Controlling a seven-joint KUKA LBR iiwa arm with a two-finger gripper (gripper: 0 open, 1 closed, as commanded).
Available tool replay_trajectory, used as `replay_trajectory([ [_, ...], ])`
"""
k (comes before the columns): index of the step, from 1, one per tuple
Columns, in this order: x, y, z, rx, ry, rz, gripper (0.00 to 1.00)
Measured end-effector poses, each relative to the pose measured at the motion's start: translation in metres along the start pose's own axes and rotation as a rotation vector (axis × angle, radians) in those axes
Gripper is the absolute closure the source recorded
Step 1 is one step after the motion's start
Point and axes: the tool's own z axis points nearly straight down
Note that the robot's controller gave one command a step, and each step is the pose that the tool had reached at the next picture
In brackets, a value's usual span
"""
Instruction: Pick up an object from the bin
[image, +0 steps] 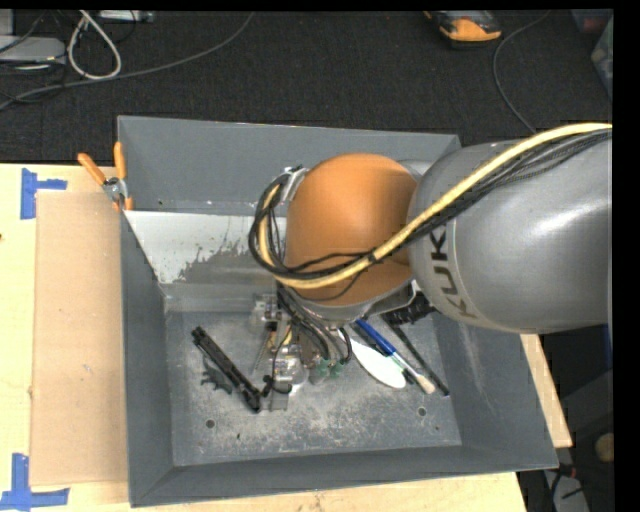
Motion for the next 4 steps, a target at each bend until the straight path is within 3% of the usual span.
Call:
replay_trajectory([
  [1,-0.002,-0.001,-0.003,-0.001,-0.006,0.006,0.0],
  [2,-0.022,-0.011,0.068,-0.002,-0.008,0.137,0.0],
  [3,-0.034,-0.018,0.078,-0.003,-0.008,0.125,0.0],
  [4,-0.029,-0.011,0.091,-0.002,-0.004,0.465,0.0],
])
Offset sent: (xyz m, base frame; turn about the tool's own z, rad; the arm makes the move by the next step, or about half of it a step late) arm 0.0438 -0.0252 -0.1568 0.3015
